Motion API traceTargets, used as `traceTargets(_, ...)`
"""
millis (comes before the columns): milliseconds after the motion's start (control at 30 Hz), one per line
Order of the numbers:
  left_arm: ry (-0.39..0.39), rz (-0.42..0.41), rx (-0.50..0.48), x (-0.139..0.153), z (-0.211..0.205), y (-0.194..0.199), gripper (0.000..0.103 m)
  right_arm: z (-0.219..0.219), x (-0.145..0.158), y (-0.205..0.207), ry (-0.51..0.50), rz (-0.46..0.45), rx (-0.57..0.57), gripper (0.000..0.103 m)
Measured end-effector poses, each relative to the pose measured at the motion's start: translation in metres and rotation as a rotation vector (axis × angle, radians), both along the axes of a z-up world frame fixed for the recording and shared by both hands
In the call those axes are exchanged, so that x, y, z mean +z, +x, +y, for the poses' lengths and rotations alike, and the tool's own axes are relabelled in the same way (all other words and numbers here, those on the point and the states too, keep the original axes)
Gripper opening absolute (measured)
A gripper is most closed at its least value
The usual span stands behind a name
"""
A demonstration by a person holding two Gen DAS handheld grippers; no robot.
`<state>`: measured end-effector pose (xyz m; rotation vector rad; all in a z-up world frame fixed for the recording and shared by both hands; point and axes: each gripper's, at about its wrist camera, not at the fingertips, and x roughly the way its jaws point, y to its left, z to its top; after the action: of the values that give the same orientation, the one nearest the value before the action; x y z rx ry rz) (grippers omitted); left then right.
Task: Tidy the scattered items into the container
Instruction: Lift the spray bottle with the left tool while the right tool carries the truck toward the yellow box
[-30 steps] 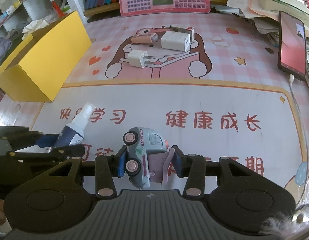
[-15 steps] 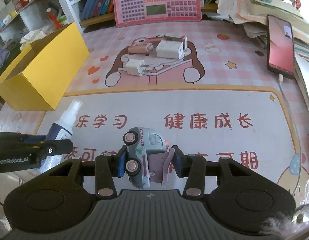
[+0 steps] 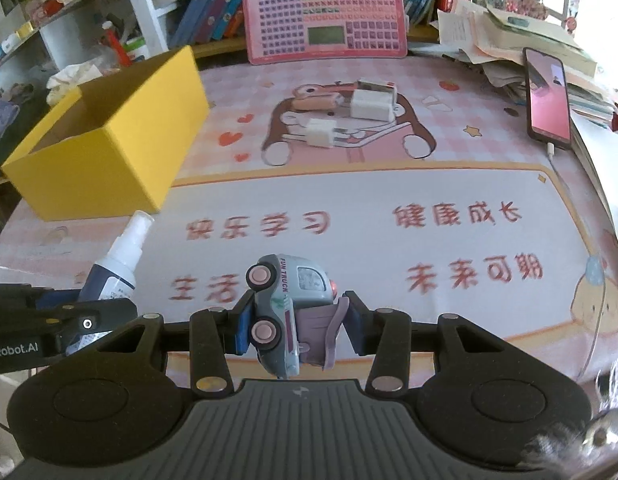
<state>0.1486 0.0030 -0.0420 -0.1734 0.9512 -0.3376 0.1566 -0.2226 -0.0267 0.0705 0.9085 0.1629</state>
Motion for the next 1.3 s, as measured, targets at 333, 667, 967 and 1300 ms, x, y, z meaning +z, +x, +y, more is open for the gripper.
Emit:
traceTargets(333,-0.016,-0.040,-0.049,0.006,0.057,-0.037,0.030,0.061,0.003,-0.052,-0.013,-0.024,-0.041,0.042)
traceTargets(667,-0.050,-0.070,-0.004,0.012,0.105,-0.059,0.030,0.110,0.012,-0.071,-0.045,-0.047,0.015,0.042)
traceTargets(967,-0.052,-0.082,0.043,0.012,0.135,-0.069,0.030,0.146,0.014,-0.066,-0.064,-0.053,0.090,0.042)
traceTargets(1300,-0.045,-0.108,0.056,0.017,0.154,-0.063,0.030,0.167,0.017,-0.057,-0.072,-0.072,0.120,0.042)
